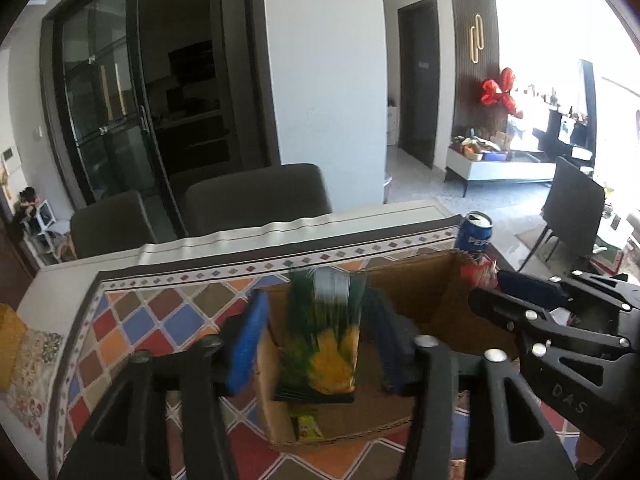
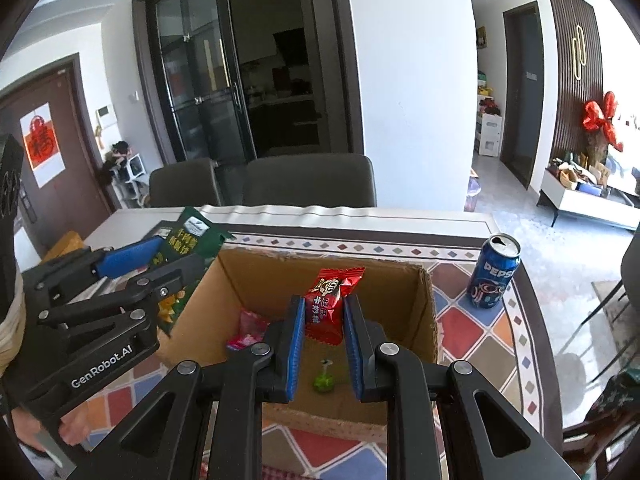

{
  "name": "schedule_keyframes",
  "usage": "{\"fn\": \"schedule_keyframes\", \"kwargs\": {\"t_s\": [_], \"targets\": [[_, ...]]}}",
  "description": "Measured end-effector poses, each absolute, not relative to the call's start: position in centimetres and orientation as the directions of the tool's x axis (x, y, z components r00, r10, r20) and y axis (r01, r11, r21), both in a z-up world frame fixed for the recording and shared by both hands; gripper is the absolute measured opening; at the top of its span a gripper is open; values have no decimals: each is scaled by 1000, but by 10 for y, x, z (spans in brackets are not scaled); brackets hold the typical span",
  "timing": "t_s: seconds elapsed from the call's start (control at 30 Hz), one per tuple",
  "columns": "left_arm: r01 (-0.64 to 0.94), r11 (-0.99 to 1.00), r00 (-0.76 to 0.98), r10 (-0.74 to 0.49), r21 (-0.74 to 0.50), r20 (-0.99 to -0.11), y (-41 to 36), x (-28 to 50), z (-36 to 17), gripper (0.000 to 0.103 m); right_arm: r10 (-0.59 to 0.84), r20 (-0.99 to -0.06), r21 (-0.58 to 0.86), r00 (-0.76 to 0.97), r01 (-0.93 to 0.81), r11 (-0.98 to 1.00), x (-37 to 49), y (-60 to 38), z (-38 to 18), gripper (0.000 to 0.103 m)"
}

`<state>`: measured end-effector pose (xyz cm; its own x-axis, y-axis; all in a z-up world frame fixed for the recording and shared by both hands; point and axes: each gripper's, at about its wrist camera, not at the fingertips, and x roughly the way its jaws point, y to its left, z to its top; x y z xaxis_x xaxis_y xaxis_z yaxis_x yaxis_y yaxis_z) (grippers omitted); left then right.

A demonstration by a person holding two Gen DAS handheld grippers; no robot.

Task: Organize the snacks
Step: 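Lift both snacks into the cardboard box and open both tools, then move both tools back toward the remaining snacks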

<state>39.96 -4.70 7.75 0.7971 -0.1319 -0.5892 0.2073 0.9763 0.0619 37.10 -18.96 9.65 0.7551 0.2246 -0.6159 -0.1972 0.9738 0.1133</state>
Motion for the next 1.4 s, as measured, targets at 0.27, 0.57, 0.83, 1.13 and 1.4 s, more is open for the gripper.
{"fn": "schedule_keyframes", "kwargs": {"t_s": [0.27, 0.57, 0.83, 1.13, 1.4], "targets": [[189, 978, 811, -105, 88, -576, -38, 362, 83, 66, 197, -604, 99, 772, -173, 980, 348, -191, 99, 45], [215, 976, 812, -155, 42, -563, -27, 307, 89, 69, 240, -573, 122, 784, -208, 971, 298, -189, 109, 45], [218, 976, 806, -180, -1, -564, -17, 268, 87, 69, 262, -545, 123, 796, -233, 965, 259, -184, 112, 45], [224, 975, 795, -187, -7, -577, -15, 231, 71, 70, 292, -577, 153, 763, -250, 956, 229, -183, 92, 45], [231, 973, 756, -194, -22, -625, -17, 212, 50, 71, 303, -624, 182, 721, -243, 953, 212, -187, 70, 45]]}}
